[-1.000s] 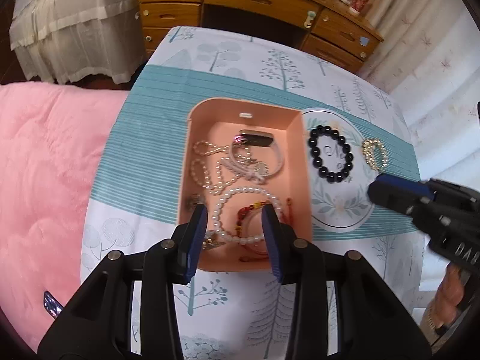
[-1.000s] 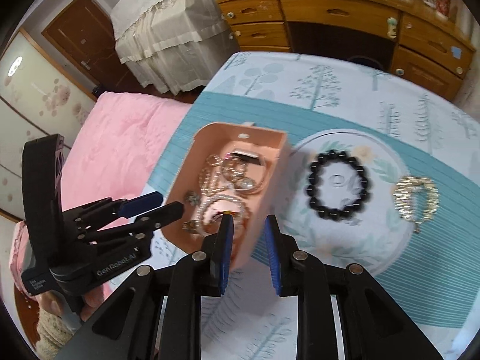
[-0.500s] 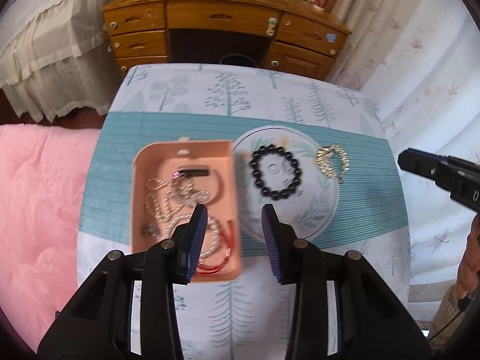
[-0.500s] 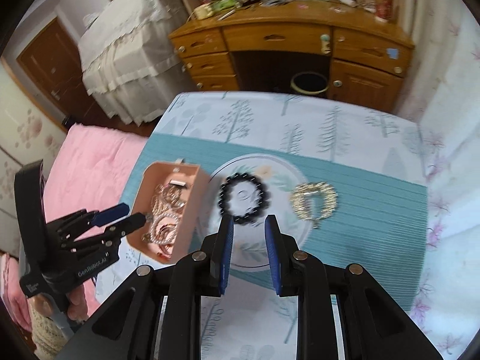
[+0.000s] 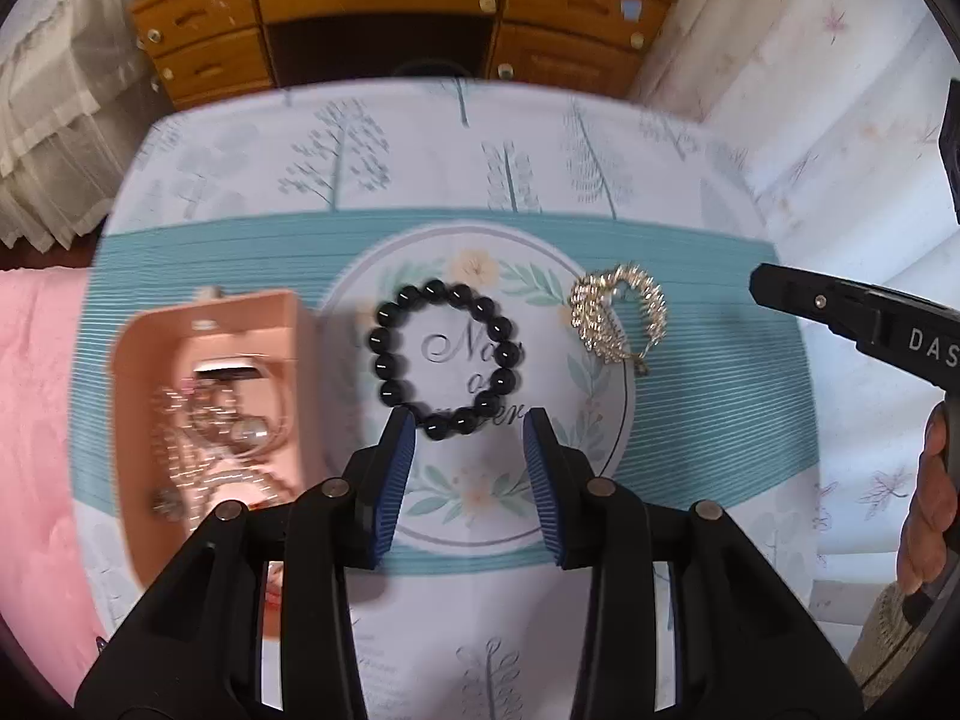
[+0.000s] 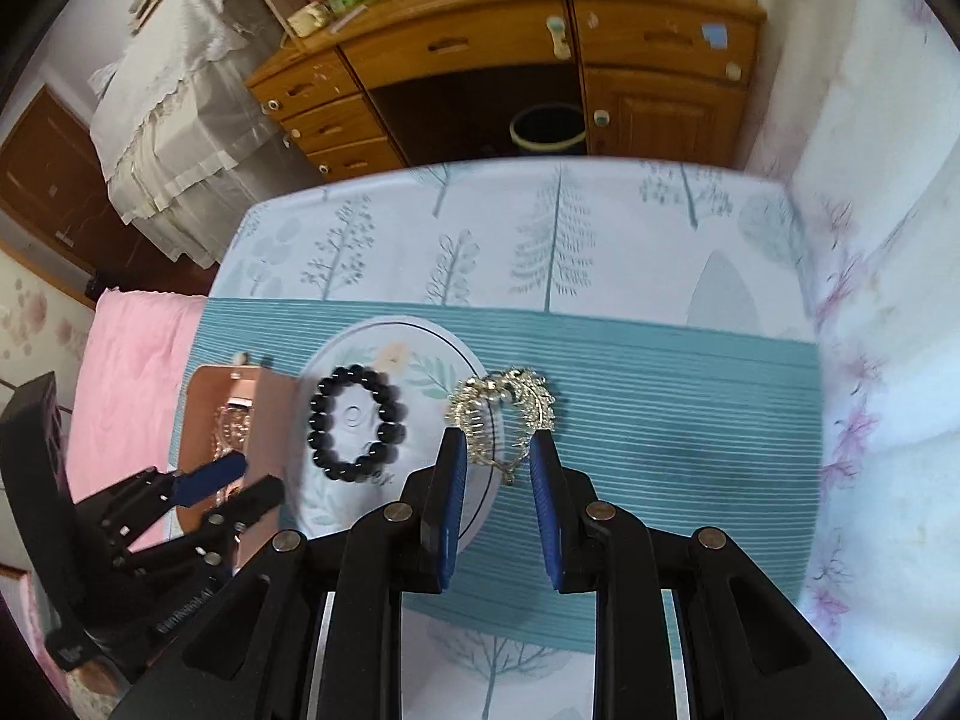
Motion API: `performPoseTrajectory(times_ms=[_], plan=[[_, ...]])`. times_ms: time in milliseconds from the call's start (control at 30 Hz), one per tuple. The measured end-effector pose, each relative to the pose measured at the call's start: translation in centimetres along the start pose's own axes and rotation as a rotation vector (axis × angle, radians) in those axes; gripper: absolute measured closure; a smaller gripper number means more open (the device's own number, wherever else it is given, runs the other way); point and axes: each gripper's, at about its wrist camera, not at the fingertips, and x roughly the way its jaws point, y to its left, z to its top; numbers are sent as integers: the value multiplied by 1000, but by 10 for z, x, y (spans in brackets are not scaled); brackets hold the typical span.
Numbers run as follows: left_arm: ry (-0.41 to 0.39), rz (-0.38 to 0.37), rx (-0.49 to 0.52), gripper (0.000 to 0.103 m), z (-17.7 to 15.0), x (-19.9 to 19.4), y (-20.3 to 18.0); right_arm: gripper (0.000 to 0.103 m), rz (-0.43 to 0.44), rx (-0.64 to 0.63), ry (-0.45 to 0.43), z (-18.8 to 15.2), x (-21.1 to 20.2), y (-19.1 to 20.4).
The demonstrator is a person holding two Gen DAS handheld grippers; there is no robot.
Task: Organize jewelry
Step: 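Close the left gripper on the black bead bracelet while the right grasps the gold leaf brooch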
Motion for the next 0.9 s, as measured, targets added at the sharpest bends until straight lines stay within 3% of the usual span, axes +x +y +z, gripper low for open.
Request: performPoseTrajectory(times_ms=[133, 267, 333, 433, 900], plan=[[45, -1, 10, 69, 4, 35, -10, 66, 2, 7, 23, 1, 39, -10], [76, 6, 18, 69, 5, 63, -18, 65, -16, 11, 46, 2, 73, -17], [48, 35, 35, 67, 6, 66, -22, 65, -14, 14, 63, 3, 87, -20], [71, 18, 38, 67, 8, 75, -25, 65, -31, 8, 71, 4, 102, -20], [64, 59, 51, 66, 12, 93, -34, 65, -95, -18, 104, 10, 139, -5]])
